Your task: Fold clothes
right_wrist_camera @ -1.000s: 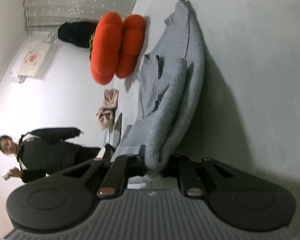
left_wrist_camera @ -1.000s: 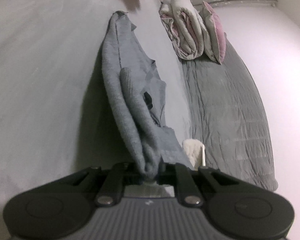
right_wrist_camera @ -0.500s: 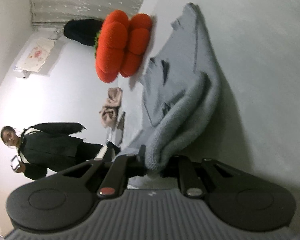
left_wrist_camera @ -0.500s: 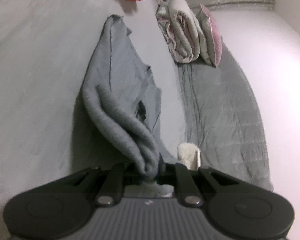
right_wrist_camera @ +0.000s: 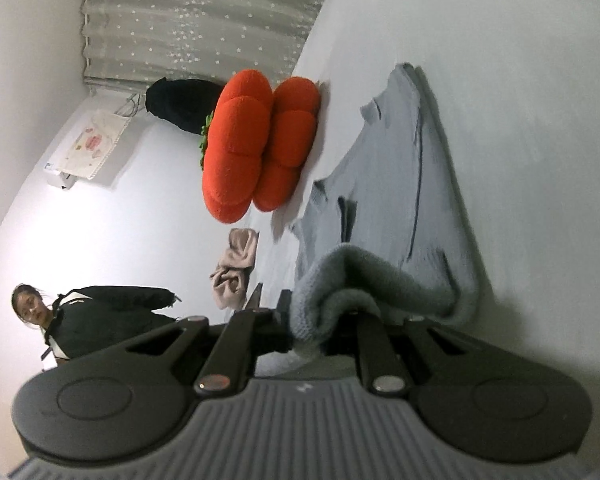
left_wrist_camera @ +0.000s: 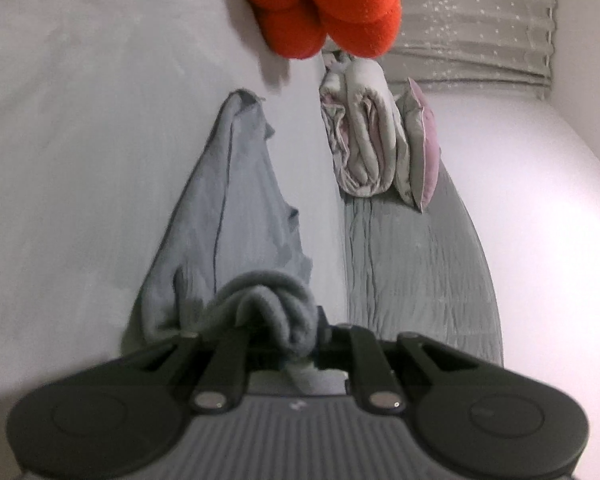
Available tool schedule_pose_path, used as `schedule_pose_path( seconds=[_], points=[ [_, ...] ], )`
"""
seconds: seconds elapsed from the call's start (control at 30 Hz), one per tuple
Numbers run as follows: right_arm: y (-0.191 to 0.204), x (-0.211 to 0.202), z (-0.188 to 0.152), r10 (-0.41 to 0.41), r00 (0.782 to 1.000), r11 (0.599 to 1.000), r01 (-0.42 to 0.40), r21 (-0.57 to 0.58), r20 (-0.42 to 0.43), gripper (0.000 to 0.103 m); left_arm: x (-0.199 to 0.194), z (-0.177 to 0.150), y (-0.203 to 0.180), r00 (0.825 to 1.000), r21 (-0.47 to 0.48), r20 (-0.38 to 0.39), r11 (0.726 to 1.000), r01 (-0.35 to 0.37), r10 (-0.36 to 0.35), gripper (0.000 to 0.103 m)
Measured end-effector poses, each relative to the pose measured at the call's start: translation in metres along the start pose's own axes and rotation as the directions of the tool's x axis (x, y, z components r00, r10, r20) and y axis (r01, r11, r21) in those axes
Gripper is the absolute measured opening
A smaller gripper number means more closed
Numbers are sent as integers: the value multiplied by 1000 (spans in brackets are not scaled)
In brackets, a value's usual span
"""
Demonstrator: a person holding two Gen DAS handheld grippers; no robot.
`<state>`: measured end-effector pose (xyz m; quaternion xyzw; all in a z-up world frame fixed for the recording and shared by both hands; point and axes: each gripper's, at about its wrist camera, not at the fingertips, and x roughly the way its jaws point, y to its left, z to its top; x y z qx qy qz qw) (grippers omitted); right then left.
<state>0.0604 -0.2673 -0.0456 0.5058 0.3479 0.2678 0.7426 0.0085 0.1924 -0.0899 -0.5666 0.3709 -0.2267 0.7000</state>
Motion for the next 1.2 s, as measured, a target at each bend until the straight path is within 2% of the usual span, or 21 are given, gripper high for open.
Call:
schedule_pose_path(
  seconds=[0.27, 0.53, 0.73, 0.87, 1.03, 1.07, 1.13, 1.2],
  points=[
    [-13, 20, 24, -3, 998, 1000, 2, 20, 59, 16, 22, 24, 4, 998, -45, 62, 999, 4, -2, 12],
    [-18, 36, 47, 37, 992, 997, -45, 62, 118, 16, 45, 55, -4, 993, -67, 113, 997, 29, -21, 12],
    [-24, 49, 67, 49, 985, 991, -68, 113, 164, 16, 69, 82, -5, 993, -81, 119, 997, -7, 16, 12],
    [-39, 64, 85, -21, 990, 985, -4, 170, 142, 16, 85, 100, -5, 992, -91, 122, 995, -31, 42, 12],
    [-42, 81, 101, -18, 986, 990, -5, 140, 163, 18, 106, 122, -6, 989, -104, 126, 993, -62, 75, 12],
    [-43, 84, 103, -24, 985, 990, 0, 139, 171, 19, 109, 126, -5, 989, -105, 130, 992, -62, 76, 14],
    [-45, 88, 105, -37, 984, 991, 14, 132, 176, 19, 110, 127, -5, 987, -83, 152, 996, -45, 57, 28],
    [-46, 92, 105, -52, 984, 992, 32, 119, 171, 23, 110, 127, -7, 984, -58, 174, 998, -26, 36, 51]
  ],
)
